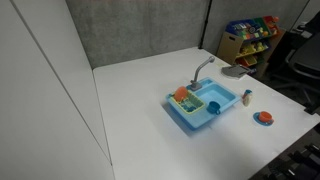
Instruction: Put the cup inside the sink
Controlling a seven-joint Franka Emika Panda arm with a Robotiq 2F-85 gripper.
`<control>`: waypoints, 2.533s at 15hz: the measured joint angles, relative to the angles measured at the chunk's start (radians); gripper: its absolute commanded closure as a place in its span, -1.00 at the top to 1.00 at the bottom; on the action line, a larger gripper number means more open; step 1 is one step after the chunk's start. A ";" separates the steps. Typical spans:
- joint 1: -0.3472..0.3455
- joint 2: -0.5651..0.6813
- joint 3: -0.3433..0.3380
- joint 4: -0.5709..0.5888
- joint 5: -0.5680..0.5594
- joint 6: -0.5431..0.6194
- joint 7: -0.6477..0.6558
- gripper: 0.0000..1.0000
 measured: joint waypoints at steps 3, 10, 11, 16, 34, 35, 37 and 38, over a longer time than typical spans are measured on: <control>0.000 0.000 0.000 0.000 0.000 0.000 0.000 1.00; 0.000 0.015 0.005 0.005 0.000 0.000 0.001 1.00; 0.000 0.025 0.007 0.011 0.000 0.000 0.003 1.00; -0.003 0.113 0.014 0.068 -0.002 -0.004 0.024 1.00; -0.046 0.406 -0.011 0.080 -0.001 0.081 0.079 1.00; -0.048 0.421 -0.013 0.080 -0.001 0.095 0.081 1.00; -0.050 0.450 -0.015 0.078 -0.010 0.126 0.090 1.00; -0.051 0.465 -0.015 0.077 -0.016 0.140 0.097 1.00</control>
